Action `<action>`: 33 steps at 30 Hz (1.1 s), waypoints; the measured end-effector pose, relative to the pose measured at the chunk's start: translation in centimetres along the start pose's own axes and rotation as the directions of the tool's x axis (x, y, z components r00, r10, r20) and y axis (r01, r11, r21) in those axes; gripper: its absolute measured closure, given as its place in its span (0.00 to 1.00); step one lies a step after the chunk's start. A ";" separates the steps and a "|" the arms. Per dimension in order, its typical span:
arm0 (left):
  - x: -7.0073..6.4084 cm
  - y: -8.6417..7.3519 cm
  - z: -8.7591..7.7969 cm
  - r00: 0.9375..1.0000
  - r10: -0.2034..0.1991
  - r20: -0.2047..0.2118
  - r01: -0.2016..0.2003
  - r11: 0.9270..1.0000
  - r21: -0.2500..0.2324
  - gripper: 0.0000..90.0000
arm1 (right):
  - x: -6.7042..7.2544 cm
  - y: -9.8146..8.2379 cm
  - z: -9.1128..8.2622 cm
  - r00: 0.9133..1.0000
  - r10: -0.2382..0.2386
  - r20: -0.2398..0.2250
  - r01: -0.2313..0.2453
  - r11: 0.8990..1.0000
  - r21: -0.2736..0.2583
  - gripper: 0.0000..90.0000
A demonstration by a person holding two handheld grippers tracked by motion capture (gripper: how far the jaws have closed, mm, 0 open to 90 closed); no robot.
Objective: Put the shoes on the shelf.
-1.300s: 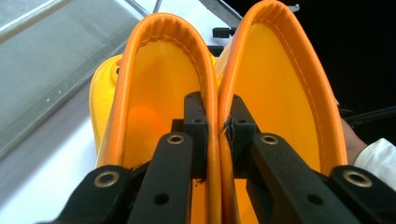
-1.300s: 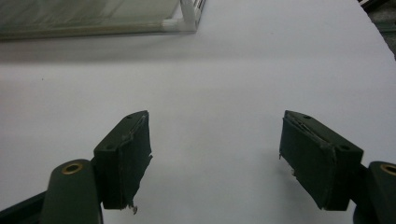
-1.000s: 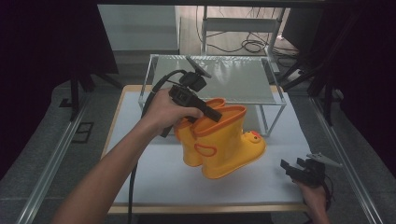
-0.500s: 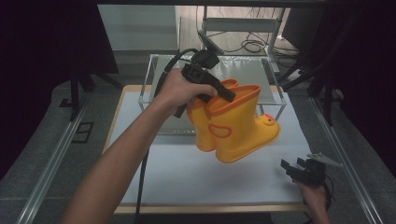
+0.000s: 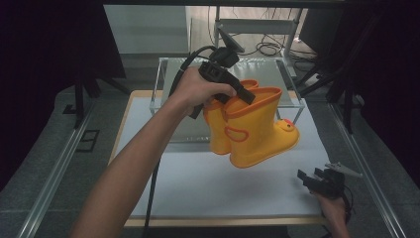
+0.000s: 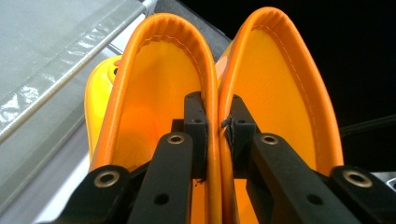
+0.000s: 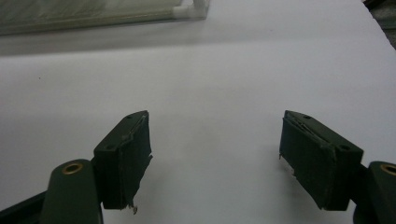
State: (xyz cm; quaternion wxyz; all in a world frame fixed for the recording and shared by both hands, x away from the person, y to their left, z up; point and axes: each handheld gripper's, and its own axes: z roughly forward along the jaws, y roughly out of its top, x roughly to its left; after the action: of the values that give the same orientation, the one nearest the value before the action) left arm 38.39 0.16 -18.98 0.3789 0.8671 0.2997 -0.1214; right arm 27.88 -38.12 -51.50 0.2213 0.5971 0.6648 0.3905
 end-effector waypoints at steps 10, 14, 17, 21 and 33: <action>-1.3 1.2 -1.8 1.000 0.017 0.007 -0.017 0.999 -0.038 0.91 | 0.2 0.0 0.0 1.000 0.000 -0.003 0.000 1.000 0.000 0.27; -1.4 1.8 -2.3 1.000 0.015 0.005 -0.015 0.999 -0.051 0.91 | 0.2 0.0 0.0 1.000 0.003 -0.002 -0.003 1.000 -0.002 0.27; -1.3 2.9 -3.0 1.000 0.002 -0.005 -0.003 0.997 -0.074 0.91 | 0.0 0.1 -0.1 1.000 0.004 -0.002 -0.004 1.000 -0.006 0.27; -0.5 4.1 -3.9 1.000 -0.020 -0.016 0.019 0.995 -0.103 0.91 | -0.1 0.1 -0.2 1.000 0.010 -0.003 -0.010 1.000 -0.008 0.27; 2.8 7.2 -5.6 0.973 -0.148 -0.178 0.112 0.974 -0.198 0.91 | -0.4 0.0 0.0 1.000 0.024 -0.002 -0.024 1.000 -0.007 0.27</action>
State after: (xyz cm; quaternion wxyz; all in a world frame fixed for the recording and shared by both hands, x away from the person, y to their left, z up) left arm 44.89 1.56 -12.19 0.4193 0.8137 0.4012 -0.0335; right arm 27.93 -38.49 -51.55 0.2182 0.6041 0.6563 0.3960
